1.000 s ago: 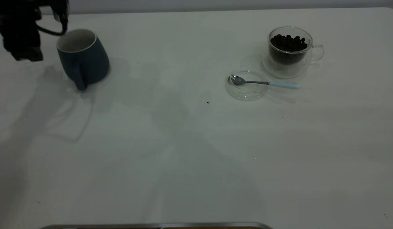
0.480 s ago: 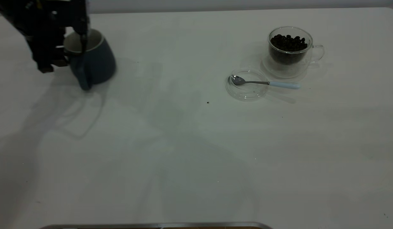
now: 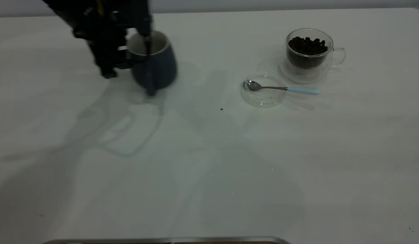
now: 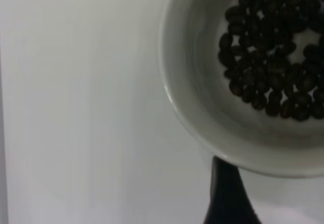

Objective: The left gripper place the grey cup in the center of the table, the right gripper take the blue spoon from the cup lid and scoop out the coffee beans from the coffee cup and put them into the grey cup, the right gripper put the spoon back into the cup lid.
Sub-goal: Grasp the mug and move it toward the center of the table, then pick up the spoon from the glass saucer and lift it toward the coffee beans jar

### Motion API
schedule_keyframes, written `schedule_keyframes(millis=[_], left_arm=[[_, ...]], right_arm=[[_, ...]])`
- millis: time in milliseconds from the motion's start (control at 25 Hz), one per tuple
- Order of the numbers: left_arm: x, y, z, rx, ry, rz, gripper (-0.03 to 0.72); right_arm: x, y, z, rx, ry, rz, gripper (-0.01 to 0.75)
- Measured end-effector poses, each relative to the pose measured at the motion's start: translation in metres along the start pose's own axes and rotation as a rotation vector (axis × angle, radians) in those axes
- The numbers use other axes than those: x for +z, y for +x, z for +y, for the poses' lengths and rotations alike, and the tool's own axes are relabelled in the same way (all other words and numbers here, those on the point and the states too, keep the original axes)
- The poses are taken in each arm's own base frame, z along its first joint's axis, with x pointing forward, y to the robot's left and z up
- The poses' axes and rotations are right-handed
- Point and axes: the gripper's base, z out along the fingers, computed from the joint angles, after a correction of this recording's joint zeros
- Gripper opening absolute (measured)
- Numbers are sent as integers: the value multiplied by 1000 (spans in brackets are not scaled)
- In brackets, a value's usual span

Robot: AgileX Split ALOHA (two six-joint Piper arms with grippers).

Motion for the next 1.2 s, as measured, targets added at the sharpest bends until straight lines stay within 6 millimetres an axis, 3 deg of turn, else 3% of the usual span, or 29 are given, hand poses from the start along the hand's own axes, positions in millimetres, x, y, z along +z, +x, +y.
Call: schedule_keyframes(millis=[160,320,480,640,880,1000,1200], left_arm=[[-2,-26,-9,28,-14,-60,530],[-5,-40,-14,43,-10,-78,530],[-35,-45,2,-30,-19,-46,530],[-98,-45,29,-160,-40,22,530],[-215,-32,51,-475,-86,132,530],[-273,-19,49,-658,-105,187,530],[-356,8,26,-918,-109,315,530]], right_arm=[[0,0,0,0,0,0,240],[0,0,0,0,0,0,240],[0,0,0,0,0,0,240],[0,0,0,0,-1,0,240],[0,0,0,0,-1,0,240],[0,0,0,0,-1,0,240],[0,0,0,0,-1,0,240]])
